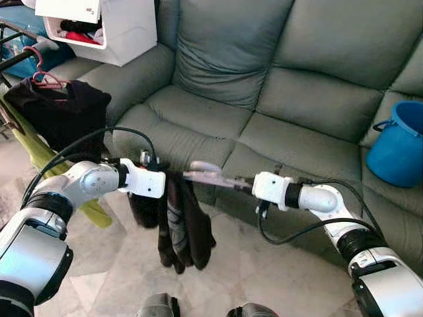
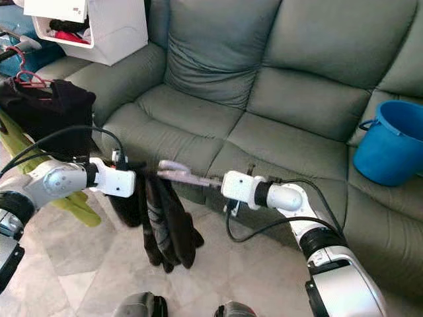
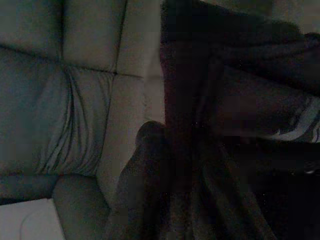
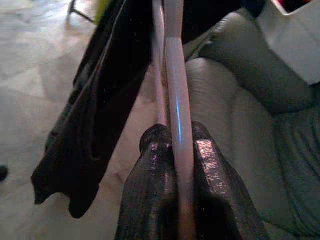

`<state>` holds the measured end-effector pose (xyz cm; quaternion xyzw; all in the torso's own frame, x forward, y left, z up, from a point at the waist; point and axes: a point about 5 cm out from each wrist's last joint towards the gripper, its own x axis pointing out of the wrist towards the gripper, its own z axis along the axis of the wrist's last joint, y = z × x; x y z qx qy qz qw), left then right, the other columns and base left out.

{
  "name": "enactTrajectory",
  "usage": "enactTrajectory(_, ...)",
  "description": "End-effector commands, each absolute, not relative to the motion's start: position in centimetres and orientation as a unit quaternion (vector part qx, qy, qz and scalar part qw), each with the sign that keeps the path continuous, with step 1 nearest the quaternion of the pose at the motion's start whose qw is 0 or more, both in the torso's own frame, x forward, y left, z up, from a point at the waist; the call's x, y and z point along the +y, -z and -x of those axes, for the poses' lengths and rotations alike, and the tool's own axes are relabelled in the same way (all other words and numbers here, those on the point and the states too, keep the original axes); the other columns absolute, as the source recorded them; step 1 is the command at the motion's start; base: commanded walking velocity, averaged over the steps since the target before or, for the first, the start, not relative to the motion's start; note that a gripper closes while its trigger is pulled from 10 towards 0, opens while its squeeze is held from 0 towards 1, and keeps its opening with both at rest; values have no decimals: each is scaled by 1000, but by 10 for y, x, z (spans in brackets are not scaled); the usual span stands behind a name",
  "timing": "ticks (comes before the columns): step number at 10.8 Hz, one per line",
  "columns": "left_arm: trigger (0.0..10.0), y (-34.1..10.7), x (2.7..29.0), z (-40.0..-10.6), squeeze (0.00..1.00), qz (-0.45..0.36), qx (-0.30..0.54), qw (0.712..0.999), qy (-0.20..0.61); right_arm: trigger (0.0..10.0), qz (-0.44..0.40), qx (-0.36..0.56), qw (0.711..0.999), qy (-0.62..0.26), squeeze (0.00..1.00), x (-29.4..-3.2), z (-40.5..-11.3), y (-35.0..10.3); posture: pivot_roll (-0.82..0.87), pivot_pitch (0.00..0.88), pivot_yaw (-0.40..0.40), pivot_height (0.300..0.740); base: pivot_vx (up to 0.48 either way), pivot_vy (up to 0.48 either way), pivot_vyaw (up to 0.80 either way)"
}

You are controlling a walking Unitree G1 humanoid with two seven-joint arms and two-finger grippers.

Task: Hang hanger

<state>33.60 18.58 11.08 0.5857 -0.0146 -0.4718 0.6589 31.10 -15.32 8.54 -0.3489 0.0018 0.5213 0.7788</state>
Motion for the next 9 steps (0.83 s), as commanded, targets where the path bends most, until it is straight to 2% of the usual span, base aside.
enactTrajectory(1, 10000, -110, 181, -337, 953, -588, -13, 652, 479, 10000, 353, -58, 768, -532, 0, -143, -316, -106, -78, 0, -35, 740, 0, 0, 0)
enactTrajectory(2, 10000, -111, 179, -336, 1000, -583, -19, 653, 483, 10000, 359, -60, 762, -535, 0, -143, -318, -109, -77, 0, -36, 740, 0, 0, 0)
enactTrajectory(5, 10000, -102, 184, -333, 1000, -602, 13, 623, 500, 10000, 362, -64, 757, -540, 0, -142, -321, -114, -74, 0, -37, 740, 0, 0, 0)
enactTrajectory(6, 10000, -102, 184, -333, 1000, -605, 12, 622, 497, 10000, 362, -65, 756, -541, 0, -142, -321, -114, -76, 0, -38, 740, 0, 0, 0)
enactTrajectory(7, 0, -102, 184, -334, 0, -602, 19, 625, 496, 10000, 363, -63, 754, -544, 0, -143, -320, -113, -78, 0, -39, 740, 0, 0, 0)
enactTrajectory(9, 0, -102, 187, -335, 0, -603, 28, 626, 494, 10000, 362, -60, 754, -545, 0, -144, -318, -111, -78, 0, -40, 740, 0, 0, 0)
